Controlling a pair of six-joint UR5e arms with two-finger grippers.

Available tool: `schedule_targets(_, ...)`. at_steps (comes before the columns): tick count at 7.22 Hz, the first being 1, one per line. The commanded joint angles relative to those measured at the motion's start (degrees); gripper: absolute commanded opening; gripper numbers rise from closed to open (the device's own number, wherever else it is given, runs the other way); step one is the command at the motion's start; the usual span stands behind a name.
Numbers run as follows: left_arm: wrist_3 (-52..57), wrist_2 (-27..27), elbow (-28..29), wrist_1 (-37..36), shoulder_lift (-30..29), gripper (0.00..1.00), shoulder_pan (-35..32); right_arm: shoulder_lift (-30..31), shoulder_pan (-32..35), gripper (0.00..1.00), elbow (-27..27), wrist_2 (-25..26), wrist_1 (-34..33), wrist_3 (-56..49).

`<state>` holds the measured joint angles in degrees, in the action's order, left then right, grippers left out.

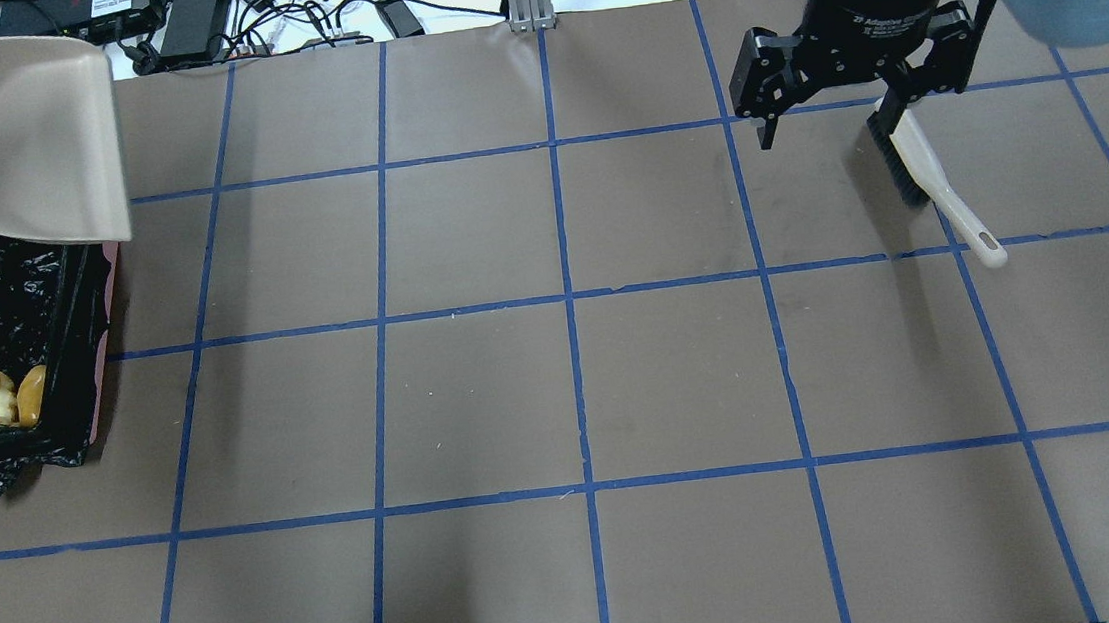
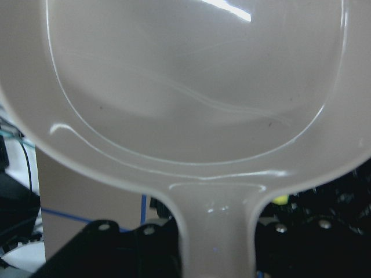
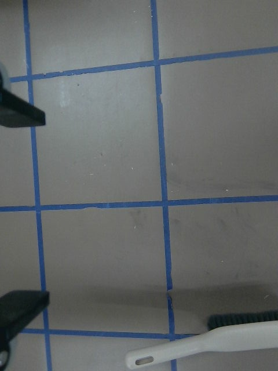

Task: Sweep and dump trash into bin
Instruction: 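Bring the empty dustpan back over the table with the left gripper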

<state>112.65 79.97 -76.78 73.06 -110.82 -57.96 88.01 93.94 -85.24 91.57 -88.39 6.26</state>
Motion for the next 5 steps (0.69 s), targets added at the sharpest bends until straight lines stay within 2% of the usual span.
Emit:
schedule_targets(1,-6.98,-3.41,-3.28,0.06,-1.15,0.0,-5.56,0.5,0.28,1.0,-0.71,-0.17,-1.34,0.16)
schedule_targets(2,-7.61,-3.42,-3.38,3.02,-1.77,0.0,-8.28,0.59,0.2,1.0,-0.72,-0.25,-1.78,0.16)
schedule_targets(4,-15.94,-3.51,-2.94,3.66,-4.65,0.0,-14.51,1.29,-0.59,1.0,-0.81,-0.34,-2.92,-0.28)
schedule_targets(5,-16.23,-3.24,-2.94,4.01,-6.15,0.0,-16.2,1.29,-0.77,1.0,-0.81,-0.95,-3.36,-0.63)
